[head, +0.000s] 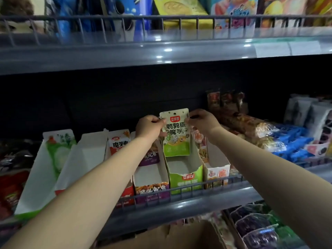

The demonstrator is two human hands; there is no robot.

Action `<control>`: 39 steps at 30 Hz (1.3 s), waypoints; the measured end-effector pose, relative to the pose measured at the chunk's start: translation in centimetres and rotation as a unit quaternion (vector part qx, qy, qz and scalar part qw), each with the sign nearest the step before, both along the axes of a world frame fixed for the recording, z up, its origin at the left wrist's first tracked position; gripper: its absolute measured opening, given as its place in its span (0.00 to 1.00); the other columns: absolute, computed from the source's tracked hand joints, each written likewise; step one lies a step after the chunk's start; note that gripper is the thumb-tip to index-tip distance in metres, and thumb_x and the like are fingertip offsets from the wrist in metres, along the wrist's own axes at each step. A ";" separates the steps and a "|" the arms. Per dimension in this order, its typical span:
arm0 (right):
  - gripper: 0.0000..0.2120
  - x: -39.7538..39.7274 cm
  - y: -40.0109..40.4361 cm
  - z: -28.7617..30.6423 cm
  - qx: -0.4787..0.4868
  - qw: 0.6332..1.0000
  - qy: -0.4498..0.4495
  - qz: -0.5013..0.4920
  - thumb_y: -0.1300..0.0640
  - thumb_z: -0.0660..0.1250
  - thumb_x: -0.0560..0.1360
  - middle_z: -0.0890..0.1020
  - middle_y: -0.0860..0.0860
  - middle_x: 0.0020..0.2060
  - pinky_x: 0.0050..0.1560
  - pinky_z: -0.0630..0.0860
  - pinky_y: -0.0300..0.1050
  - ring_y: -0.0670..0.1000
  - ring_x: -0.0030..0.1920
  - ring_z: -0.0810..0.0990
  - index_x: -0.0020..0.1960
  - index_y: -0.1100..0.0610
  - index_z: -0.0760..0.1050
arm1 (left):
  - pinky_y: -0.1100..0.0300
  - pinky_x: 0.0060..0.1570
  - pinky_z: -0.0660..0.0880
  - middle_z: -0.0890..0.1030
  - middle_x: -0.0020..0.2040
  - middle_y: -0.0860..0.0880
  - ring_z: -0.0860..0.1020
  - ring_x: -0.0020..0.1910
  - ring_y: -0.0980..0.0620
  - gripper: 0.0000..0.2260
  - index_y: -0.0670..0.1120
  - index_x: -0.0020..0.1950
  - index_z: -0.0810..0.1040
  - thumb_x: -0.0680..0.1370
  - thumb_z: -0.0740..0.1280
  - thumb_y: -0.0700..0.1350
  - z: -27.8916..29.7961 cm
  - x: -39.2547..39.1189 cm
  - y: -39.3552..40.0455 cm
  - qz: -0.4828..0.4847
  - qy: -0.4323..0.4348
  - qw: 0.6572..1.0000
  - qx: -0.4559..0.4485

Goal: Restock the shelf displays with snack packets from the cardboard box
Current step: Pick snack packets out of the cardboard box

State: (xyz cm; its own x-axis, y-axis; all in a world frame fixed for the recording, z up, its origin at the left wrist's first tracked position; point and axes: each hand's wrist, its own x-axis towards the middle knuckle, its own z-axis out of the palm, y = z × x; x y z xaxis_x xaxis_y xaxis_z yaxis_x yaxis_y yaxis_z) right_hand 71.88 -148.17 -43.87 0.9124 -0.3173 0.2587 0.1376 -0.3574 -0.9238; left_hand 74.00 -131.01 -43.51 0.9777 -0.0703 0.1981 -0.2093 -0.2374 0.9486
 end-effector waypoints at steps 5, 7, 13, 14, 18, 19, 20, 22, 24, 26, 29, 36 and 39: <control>0.06 2.2 -0.6 -1.2 -0.037 0.999 0.022 0.019 0.60 0.71 0.73 0.80 0.51 0.41 0.46 0.76 0.45 0.51 0.44 0.79 0.49 0.58 0.77 | 0.62 0.35 0.71 0.80 0.43 0.49 0.78 0.40 0.53 0.08 0.46 0.45 0.77 0.76 0.69 0.50 -1.1 2.5 -0.2 0.031 -0.022 0.994 0.101; 0.05 2.9 -0.8 -1.5 -0.058 0.997 0.048 0.023 0.60 0.70 0.73 0.78 0.48 0.37 0.42 0.73 0.40 0.48 0.40 0.77 0.47 0.58 0.76 | 0.63 0.33 0.71 0.79 0.43 0.49 0.76 0.38 0.54 0.07 0.46 0.46 0.76 0.75 0.70 0.49 -1.4 3.3 -0.3 0.037 -0.018 0.993 0.113; 0.05 4.6 -0.8 -2.1 -0.155 0.986 0.065 0.014 0.60 0.71 0.73 0.76 0.47 0.35 0.39 0.70 0.38 0.47 0.40 0.75 0.47 0.57 0.76 | 0.61 0.44 0.75 0.78 0.45 0.51 0.76 0.44 0.54 0.09 0.48 0.49 0.78 0.73 0.72 0.49 -2.2 5.5 -0.9 0.063 -0.028 0.987 0.142; 0.06 4.8 -0.8 -2.0 -0.171 0.984 0.057 0.010 0.60 0.71 0.73 0.77 0.47 0.37 0.41 0.70 0.38 0.48 0.42 0.76 0.48 0.57 0.77 | 0.61 0.43 0.75 0.78 0.45 0.51 0.76 0.44 0.53 0.08 0.48 0.47 0.77 0.73 0.73 0.49 -2.1 5.6 -0.9 0.069 -0.036 0.987 0.142; 0.12 5.8 -0.8 -1.8 -0.240 0.970 0.023 -0.023 0.59 0.71 0.72 0.77 0.48 0.45 0.44 0.70 0.34 0.46 0.46 0.75 0.54 0.56 0.79 | 0.56 0.47 0.79 0.80 0.44 0.51 0.79 0.46 0.51 0.06 0.51 0.40 0.76 0.73 0.73 0.47 -2.4 6.3 -1.3 0.083 -0.062 0.982 0.157; 0.11 6.1 -0.8 -1.9 -0.242 0.970 0.016 -0.029 0.59 0.72 0.71 0.77 0.48 0.46 0.45 0.71 0.35 0.45 0.46 0.75 0.54 0.56 0.79 | 0.56 0.47 0.78 0.80 0.44 0.52 0.79 0.46 0.51 0.06 0.52 0.40 0.76 0.73 0.73 0.47 -2.4 6.4 -1.3 0.085 -0.069 0.980 0.165; 0.11 6.2 -0.8 -2.0 -0.238 0.971 0.009 -0.032 0.59 0.72 0.71 0.78 0.48 0.46 0.47 0.72 0.36 0.46 0.46 0.76 0.53 0.55 0.80 | 0.58 0.45 0.77 0.80 0.43 0.52 0.79 0.45 0.51 0.06 0.52 0.40 0.76 0.73 0.72 0.47 -2.4 6.6 -1.3 0.086 -0.078 0.979 0.169; 0.09 6.4 -0.8 -2.0 -0.226 0.974 -0.001 -0.037 0.59 0.72 0.71 0.81 0.49 0.47 0.50 0.76 0.41 0.48 0.47 0.79 0.51 0.53 0.81 | 0.60 0.43 0.75 0.79 0.42 0.52 0.79 0.45 0.52 0.06 0.53 0.39 0.76 0.73 0.72 0.47 -2.5 6.6 -1.3 0.084 -0.097 0.977 0.171; 0.09 6.4 -0.7 -2.0 -0.236 0.971 -0.006 -0.046 0.59 0.72 0.71 0.82 0.49 0.49 0.53 0.78 0.46 0.49 0.49 0.80 0.51 0.51 0.82 | 0.60 0.43 0.75 0.79 0.43 0.52 0.79 0.45 0.52 0.05 0.52 0.41 0.76 0.74 0.72 0.47 -2.6 6.7 -1.4 0.085 -0.107 0.975 0.174; 0.11 6.4 -0.4 -2.1 -0.255 0.965 -0.017 -0.058 0.59 0.71 0.71 0.81 0.50 0.51 0.53 0.78 0.49 0.51 0.50 0.80 0.53 0.50 0.81 | 0.57 0.45 0.77 0.80 0.47 0.50 0.79 0.45 0.51 0.05 0.51 0.46 0.75 0.74 0.71 0.48 -2.6 6.9 -1.5 0.096 -0.109 0.974 0.175; 0.12 6.4 -0.3 -2.5 -0.261 0.961 -0.040 -0.079 0.58 0.72 0.71 0.79 0.50 0.48 0.50 0.79 0.51 0.52 0.48 0.79 0.53 0.52 0.77 | 0.52 0.49 0.78 0.79 0.50 0.49 0.79 0.48 0.50 0.09 0.50 0.51 0.73 0.75 0.70 0.48 -2.6 7.1 -1.8 0.117 -0.110 0.968 0.191; 0.11 6.4 0.0 -2.9 -0.250 0.962 -0.049 -0.099 0.56 0.71 0.72 0.79 0.50 0.49 0.48 0.79 0.49 0.51 0.47 0.79 0.53 0.51 0.77 | 0.56 0.46 0.76 0.79 0.51 0.48 0.78 0.49 0.50 0.10 0.49 0.52 0.71 0.75 0.69 0.48 -3.0 7.1 -1.8 0.123 -0.114 0.968 0.189; 0.13 5.7 0.2 -3.0 -0.264 0.957 -0.048 -0.108 0.54 0.70 0.72 0.76 0.52 0.54 0.47 0.77 0.46 0.52 0.48 0.78 0.56 0.50 0.76 | 0.56 0.47 0.75 0.78 0.52 0.48 0.77 0.50 0.49 0.13 0.47 0.57 0.72 0.76 0.69 0.49 -3.2 6.3 -1.6 0.123 -0.129 0.968 0.175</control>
